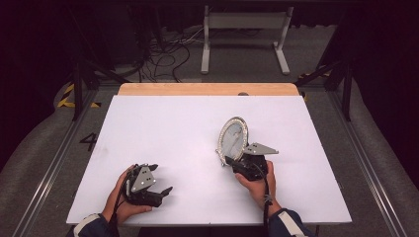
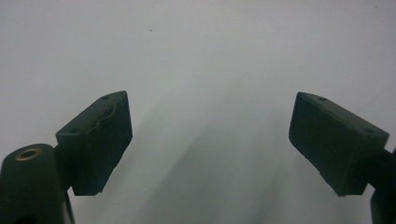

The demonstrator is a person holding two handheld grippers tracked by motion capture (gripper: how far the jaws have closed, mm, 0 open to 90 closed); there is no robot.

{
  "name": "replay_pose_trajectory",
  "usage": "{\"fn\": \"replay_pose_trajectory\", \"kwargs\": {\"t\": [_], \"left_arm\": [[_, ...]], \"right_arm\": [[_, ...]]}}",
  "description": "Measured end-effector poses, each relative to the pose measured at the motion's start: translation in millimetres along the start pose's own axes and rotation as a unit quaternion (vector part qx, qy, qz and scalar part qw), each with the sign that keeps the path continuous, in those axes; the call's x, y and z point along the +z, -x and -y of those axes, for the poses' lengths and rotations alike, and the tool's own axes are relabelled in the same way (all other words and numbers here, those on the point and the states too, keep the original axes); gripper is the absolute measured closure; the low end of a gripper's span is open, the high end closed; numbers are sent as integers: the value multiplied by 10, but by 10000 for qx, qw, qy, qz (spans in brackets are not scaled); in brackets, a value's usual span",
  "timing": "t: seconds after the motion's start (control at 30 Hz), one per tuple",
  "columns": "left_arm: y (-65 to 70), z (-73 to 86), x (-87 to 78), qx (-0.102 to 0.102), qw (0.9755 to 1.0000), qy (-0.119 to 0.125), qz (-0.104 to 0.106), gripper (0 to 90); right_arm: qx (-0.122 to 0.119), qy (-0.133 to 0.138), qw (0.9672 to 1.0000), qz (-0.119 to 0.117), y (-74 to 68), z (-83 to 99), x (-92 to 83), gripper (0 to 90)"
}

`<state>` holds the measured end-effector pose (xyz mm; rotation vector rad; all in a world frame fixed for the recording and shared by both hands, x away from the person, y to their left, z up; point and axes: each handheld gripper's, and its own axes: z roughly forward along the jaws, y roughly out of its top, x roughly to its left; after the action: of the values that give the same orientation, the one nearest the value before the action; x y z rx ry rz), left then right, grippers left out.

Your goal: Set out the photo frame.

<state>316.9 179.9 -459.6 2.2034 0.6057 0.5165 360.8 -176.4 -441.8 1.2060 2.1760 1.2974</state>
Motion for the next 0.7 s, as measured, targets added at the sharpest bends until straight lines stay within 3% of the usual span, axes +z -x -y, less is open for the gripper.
{"fn": "replay_pose_trajectory", "kwargs": {"t": [0.33, 0.5, 0.7], "left_arm": [[1, -5, 11, 10, 10000, -11, 10, 140], [2, -6, 17, 31, 10000, -23, 26, 140], [10, -10, 25, 67, 10000, -57, 43, 140]], "right_arm": [[191, 243, 9995, 23, 4, 16, 93, 611], [396, 347, 9986, -51, 36, 29, 155, 680], [401, 328, 9986, -62, 43, 28, 151, 694]]}}
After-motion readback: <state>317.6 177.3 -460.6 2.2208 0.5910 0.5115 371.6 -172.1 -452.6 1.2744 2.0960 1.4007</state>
